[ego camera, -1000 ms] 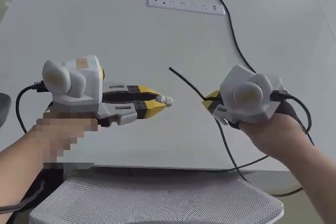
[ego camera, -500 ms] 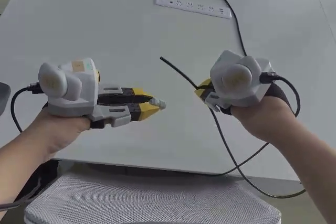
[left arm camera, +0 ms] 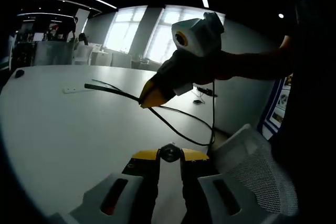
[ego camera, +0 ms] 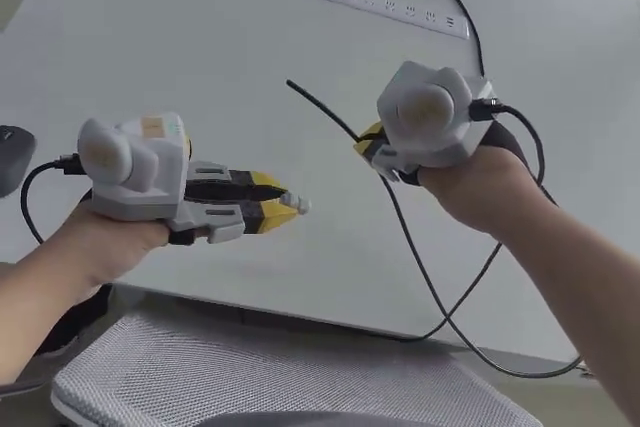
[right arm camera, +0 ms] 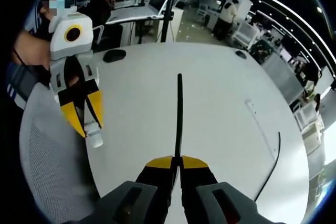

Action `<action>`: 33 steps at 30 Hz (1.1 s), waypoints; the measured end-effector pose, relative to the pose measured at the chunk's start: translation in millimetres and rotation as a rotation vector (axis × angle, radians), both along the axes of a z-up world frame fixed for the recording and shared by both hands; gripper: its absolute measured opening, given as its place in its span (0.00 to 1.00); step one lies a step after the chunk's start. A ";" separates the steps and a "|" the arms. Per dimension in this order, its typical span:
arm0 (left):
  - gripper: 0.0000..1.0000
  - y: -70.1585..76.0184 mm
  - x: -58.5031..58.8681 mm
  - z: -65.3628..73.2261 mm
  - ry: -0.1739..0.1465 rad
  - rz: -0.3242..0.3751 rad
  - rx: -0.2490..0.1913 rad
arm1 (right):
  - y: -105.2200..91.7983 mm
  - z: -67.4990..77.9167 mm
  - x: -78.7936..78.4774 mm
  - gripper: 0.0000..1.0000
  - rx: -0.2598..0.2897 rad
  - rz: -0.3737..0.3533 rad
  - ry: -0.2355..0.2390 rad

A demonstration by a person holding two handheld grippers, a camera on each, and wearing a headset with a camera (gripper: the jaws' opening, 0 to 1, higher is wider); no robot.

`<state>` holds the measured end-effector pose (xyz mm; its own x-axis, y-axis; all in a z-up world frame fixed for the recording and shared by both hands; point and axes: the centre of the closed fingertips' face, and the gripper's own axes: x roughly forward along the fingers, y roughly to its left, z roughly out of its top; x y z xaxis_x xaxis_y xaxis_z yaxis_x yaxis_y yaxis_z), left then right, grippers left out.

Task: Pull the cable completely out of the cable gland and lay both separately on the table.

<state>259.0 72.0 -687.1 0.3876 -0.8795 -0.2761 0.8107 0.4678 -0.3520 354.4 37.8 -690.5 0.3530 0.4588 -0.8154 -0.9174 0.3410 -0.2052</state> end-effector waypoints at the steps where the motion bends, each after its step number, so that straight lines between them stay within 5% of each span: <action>1: 0.15 1.9 0.1 -1.9 0.000 0.006 -0.003 | 3.6 -1.4 1.0 0.00 -0.005 0.010 -0.001; 10: 0.16 11.7 0.7 -21.4 0.022 0.036 -0.002 | 40.8 -15.2 13.5 0.00 -0.043 0.101 0.000; 23: 0.16 27.3 4.5 -54.1 0.057 0.067 0.036 | 87.6 -48.2 29.8 0.00 -0.015 0.107 0.089; 33: 0.16 41.0 11.0 -69.9 0.071 0.107 0.058 | 130.6 -74.1 16.8 0.00 -0.007 0.226 0.118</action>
